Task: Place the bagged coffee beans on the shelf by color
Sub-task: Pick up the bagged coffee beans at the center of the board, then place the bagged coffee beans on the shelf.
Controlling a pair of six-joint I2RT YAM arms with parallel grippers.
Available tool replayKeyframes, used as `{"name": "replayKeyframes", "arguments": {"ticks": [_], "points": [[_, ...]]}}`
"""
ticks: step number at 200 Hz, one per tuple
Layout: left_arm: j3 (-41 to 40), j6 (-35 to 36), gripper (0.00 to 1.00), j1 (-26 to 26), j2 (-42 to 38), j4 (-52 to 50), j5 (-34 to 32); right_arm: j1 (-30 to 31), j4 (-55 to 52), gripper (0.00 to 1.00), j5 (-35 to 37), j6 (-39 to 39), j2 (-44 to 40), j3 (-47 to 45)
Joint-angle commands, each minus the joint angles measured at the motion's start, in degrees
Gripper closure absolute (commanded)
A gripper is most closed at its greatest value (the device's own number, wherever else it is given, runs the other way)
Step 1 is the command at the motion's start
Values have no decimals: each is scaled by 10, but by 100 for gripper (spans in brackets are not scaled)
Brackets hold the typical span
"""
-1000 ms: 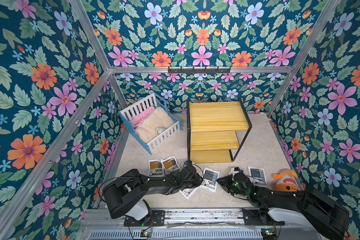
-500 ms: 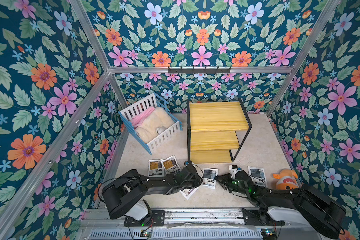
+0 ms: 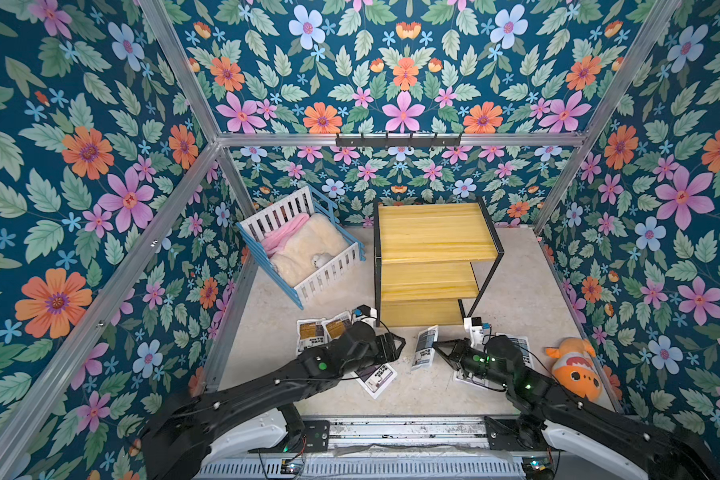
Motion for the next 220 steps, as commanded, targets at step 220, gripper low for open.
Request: {"name": "replayKeyframes", "arguments": {"ticks": [220], "points": [[366,133,25,3,-107,-450,-332,-193,-639,100,-258,-429,564,1057]]}}
